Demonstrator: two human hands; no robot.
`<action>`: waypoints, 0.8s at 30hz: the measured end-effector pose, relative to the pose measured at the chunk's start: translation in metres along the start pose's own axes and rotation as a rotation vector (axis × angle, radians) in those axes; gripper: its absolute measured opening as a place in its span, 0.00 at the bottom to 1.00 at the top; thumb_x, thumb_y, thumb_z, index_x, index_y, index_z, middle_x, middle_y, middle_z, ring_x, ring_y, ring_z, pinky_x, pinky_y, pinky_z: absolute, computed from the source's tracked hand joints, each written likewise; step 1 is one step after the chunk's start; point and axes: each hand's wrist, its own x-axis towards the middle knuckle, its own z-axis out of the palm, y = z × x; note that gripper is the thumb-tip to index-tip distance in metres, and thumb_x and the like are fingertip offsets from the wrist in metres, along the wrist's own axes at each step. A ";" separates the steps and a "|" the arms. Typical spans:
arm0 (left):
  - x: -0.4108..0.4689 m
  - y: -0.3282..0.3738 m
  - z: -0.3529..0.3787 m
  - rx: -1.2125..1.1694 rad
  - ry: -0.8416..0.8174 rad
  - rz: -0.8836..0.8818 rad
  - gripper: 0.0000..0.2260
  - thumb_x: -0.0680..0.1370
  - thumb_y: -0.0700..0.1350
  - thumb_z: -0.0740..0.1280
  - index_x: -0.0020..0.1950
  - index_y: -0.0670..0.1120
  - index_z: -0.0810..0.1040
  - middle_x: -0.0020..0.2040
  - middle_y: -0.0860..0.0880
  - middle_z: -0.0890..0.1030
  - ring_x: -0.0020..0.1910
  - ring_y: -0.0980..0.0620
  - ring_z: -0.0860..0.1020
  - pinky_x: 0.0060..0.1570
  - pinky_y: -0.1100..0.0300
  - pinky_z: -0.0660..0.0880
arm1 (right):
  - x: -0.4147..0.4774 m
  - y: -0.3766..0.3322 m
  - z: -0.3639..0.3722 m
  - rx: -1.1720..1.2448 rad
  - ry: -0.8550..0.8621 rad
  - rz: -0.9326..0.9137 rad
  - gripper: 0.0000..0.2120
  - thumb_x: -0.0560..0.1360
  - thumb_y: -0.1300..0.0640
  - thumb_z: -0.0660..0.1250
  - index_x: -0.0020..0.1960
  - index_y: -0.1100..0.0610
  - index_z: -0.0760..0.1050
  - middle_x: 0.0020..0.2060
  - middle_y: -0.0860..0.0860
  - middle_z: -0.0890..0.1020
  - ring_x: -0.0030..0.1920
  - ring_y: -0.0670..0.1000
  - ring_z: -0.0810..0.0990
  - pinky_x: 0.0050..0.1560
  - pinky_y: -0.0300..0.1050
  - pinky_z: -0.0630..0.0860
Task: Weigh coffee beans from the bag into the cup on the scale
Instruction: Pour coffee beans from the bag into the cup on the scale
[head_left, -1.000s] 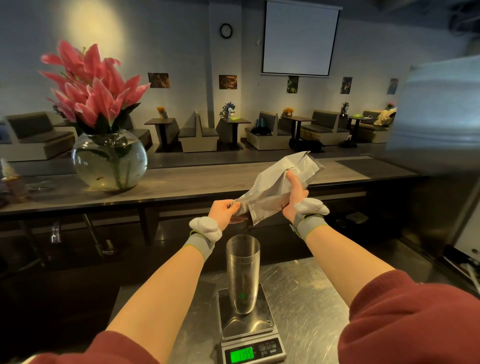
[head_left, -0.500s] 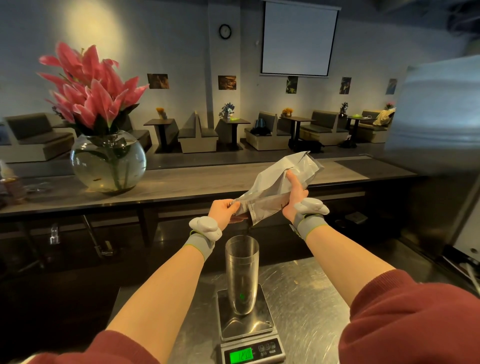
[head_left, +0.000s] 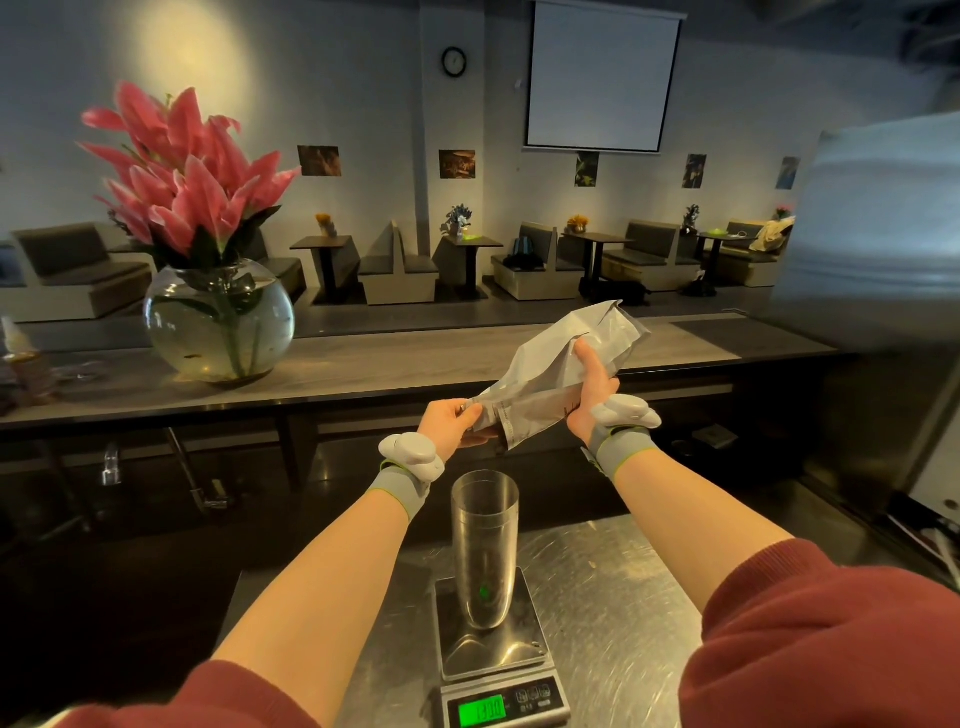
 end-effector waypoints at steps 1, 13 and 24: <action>0.000 0.000 0.000 -0.002 0.002 0.000 0.14 0.80 0.41 0.58 0.62 0.38 0.74 0.62 0.36 0.77 0.58 0.39 0.79 0.60 0.48 0.76 | 0.001 0.000 0.000 0.013 -0.001 -0.003 0.46 0.68 0.36 0.68 0.77 0.52 0.51 0.71 0.55 0.65 0.70 0.59 0.67 0.71 0.58 0.65; 0.000 -0.001 0.002 -0.026 0.010 0.007 0.14 0.80 0.40 0.59 0.63 0.37 0.73 0.62 0.36 0.77 0.59 0.39 0.78 0.59 0.48 0.76 | -0.006 0.000 0.001 0.054 -0.023 0.014 0.58 0.53 0.29 0.69 0.76 0.48 0.51 0.72 0.53 0.64 0.70 0.59 0.66 0.72 0.61 0.64; -0.001 0.000 0.000 -0.019 0.013 -0.013 0.14 0.80 0.41 0.59 0.64 0.38 0.73 0.62 0.37 0.77 0.59 0.40 0.79 0.59 0.48 0.77 | -0.003 -0.002 -0.003 -0.002 -0.027 0.011 0.45 0.69 0.36 0.66 0.77 0.51 0.50 0.72 0.54 0.64 0.71 0.58 0.65 0.71 0.56 0.63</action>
